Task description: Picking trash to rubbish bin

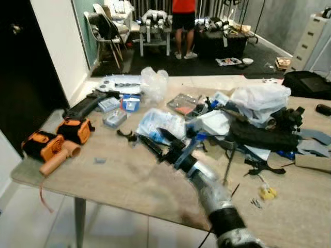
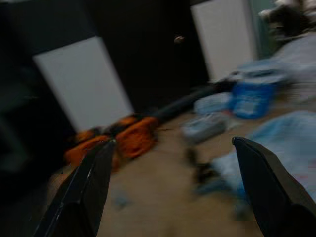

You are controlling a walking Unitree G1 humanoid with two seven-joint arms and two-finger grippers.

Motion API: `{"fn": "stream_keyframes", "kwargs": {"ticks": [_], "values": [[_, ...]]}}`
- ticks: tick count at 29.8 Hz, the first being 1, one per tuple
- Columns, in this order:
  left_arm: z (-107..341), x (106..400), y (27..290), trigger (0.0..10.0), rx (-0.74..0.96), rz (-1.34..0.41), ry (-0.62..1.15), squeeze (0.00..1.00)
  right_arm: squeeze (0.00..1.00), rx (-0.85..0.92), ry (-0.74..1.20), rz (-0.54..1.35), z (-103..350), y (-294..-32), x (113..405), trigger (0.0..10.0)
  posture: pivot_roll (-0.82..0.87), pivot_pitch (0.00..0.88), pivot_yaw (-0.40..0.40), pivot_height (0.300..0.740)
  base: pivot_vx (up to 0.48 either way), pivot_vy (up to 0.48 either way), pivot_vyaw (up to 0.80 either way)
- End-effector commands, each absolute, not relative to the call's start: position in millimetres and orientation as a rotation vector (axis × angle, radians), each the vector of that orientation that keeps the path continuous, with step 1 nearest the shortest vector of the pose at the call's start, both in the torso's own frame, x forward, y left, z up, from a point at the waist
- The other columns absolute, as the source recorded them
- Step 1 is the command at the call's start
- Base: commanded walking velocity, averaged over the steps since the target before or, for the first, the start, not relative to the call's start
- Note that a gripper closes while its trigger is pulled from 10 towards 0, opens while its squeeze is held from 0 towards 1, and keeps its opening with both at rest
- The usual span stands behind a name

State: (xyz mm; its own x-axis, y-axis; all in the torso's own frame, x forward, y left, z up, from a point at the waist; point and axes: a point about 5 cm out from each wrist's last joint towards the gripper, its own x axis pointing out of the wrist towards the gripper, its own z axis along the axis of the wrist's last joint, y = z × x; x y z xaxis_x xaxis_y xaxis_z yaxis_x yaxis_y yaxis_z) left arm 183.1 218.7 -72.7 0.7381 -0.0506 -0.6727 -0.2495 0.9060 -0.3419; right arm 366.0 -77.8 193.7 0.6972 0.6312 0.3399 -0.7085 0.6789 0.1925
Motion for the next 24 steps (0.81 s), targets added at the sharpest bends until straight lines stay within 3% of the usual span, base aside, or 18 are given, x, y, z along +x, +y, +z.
{"fn": "stream_keyframes", "kwargs": {"ticks": [1, 6, 7, 8, 9, 10, 18, 24], "values": [[-76.3, 173.0, 225.3, 10.0, -0.415, 0.131, 0.767, 0.00, 0.00, 0.309, -0.258, 0.744, 197.2, -73.1, 369.6, 10.0, -0.04, 0.147, 0.019, 0.740, 0.255, 0.000, 0.00], [-75.8, 172.5, 228.0, 10.0, -0.406, 0.149, 0.757, 0.00, 0.00, 0.275, -0.288, 0.574, 217.3, -96.0, 388.5, 10.0, -0.03, 0.157, 0.018, 0.740, 0.000, 0.000, 0.00], [-76.0, 171.7, 228.0, 10.0, -0.404, 0.146, 0.758, 0.00, 0.44, 0.265, -0.291, 0.515, 221.4, -104.0, 393.0, 10.0, -0.03, 0.164, 0.018, 0.740, 0.000, 0.000, 0.00], [-76.0, 171.7, 228.0, 10.0, -0.404, 0.146, 0.758, 0.00, 0.44, 0.265, -0.291, 0.515, 221.4, -104.0, 393.0, 10.0, -0.03, 0.164, 0.018, 0.740, 0.000, 0.000, 0.00], [-76.2, 171.0, 228.0, 10.0, -0.403, 0.144, 0.759, 0.00, 1.00, 0.263, -0.296, 0.470, 225.3, -111.3, 396.5, 10.0, -0.03, 0.166, 0.018, 0.740, 0.000, 0.000, 0.00], [-77.2, 168.1, 228.3, 10.0, -0.399, 0.141, 0.761, 0.00, 1.00, 0.254, -0.300, 0.374, 232.4, -126.7, 402.5, 10.0, -0.02, 0.178, 0.021, 0.740, 0.000, 0.000, 0.00], [-82.9, 148.7, 230.9, 10.0, -0.381, 0.119, 0.782, 0.00, 1.00, 0.236, -0.295, 0.181, 238.2, -164.1, 409.7, 10.0, 0.02, 0.257, 0.041, 0.740, 0.000, 0.000, 0.00], [-85.2, 130.0, 239.4, 10.0, -0.355, 0.102, 0.790, 0.00, 0.96, 0.286, -0.216, 0.105, 226.9, -171.5, 412.9, 10.0, 0.05, 0.328, 0.060, 0.740, 0.000, 0.000, 0.00]]}}
